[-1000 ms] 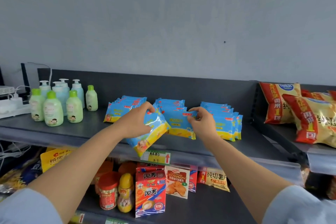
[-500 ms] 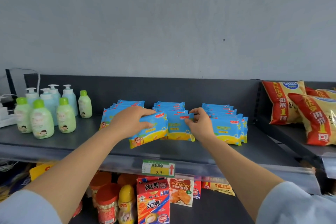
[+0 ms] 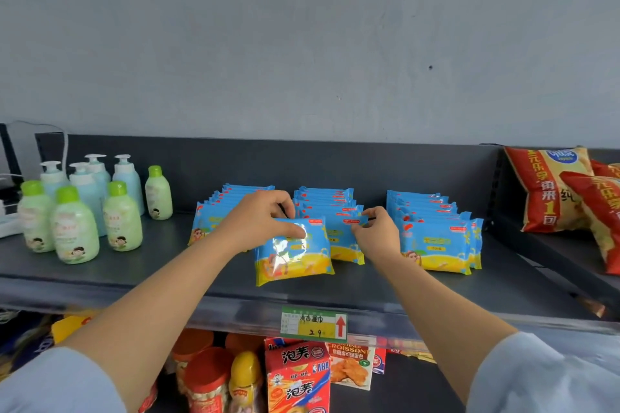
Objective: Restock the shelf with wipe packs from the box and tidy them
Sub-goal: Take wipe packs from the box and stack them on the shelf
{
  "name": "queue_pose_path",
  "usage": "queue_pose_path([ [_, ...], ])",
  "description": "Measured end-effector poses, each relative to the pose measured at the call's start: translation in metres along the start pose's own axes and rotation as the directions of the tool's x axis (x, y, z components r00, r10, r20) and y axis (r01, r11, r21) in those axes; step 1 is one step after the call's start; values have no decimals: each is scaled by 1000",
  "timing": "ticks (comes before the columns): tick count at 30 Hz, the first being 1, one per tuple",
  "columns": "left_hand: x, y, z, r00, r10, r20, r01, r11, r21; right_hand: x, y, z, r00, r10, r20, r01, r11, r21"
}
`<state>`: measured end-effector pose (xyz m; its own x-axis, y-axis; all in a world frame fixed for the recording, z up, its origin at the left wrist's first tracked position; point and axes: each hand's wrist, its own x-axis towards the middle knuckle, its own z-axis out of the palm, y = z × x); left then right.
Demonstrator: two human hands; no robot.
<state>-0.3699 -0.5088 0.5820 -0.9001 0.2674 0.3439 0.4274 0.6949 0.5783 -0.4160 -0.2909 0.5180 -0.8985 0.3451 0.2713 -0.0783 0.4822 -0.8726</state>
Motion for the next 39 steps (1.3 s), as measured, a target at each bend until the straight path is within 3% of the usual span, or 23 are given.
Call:
queue_pose_path([
  [10, 30, -9, 7, 987, -78, 141, 113, 957, -266, 8, -1, 2, 1000, -22, -1, 22, 996, -84],
  [16, 41, -9, 12, 967, -29, 254, 75, 982, -174, 11, -2, 0, 1000, -20, -10, 20, 998, -61],
  [24, 53, -13, 46, 997, 65, 38, -64, 998, -22, 14, 0, -5, 1000, -3, -21, 3, 1000, -26],
  [39, 66, -25, 77, 971, 198, -134, -155, 948, 278, 12, 1, -10, 999, 39, 18, -40, 999, 36],
])
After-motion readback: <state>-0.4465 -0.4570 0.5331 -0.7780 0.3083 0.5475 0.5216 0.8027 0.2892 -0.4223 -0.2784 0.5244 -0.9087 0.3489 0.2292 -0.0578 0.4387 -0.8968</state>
